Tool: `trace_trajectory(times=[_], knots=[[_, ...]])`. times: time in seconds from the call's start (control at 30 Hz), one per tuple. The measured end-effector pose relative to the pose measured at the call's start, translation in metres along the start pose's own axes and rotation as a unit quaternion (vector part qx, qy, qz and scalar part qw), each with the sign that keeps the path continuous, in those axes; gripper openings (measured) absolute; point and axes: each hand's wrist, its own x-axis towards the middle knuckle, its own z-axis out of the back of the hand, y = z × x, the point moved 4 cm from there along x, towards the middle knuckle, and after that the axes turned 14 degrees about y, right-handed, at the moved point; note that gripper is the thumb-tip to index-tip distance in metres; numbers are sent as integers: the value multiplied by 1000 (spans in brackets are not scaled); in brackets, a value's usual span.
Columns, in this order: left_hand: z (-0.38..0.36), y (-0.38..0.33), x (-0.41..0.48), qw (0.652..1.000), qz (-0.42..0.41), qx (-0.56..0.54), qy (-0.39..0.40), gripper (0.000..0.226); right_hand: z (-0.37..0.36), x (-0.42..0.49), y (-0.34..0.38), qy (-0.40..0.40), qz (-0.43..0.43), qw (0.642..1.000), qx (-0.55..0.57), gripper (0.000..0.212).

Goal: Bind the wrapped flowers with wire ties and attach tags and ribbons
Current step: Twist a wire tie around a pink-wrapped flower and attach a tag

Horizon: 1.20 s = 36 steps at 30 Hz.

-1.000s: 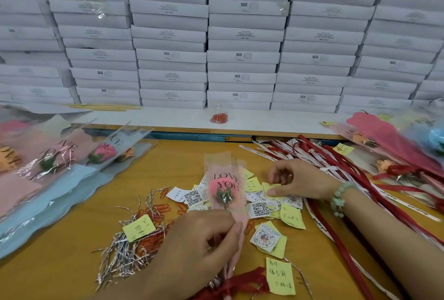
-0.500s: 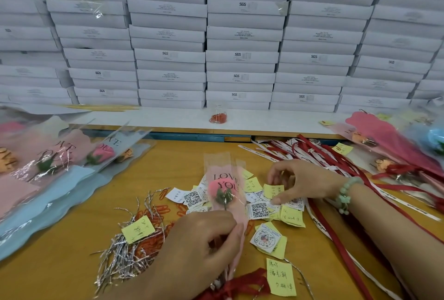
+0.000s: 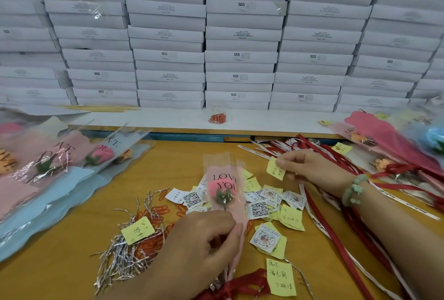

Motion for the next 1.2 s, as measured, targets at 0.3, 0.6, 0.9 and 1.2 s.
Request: trace_trajectory(times=[0.3, 0.6, 0.9, 1.2], knots=[[17, -5, 9, 998, 36, -46, 28, 49, -8, 9, 5, -72, 5, 993, 89, 16], [84, 45, 58, 978, 203, -45, 13, 31, -12, 33, 36, -104, 3, 994, 36, 3], [54, 107, 96, 958, 274, -14, 88, 35, -32, 94, 62, -122, 4, 984, -133, 17], [38, 122, 97, 967, 225, -60, 98, 31, -40, 114, 56, -117, 9, 981, -152, 29]])
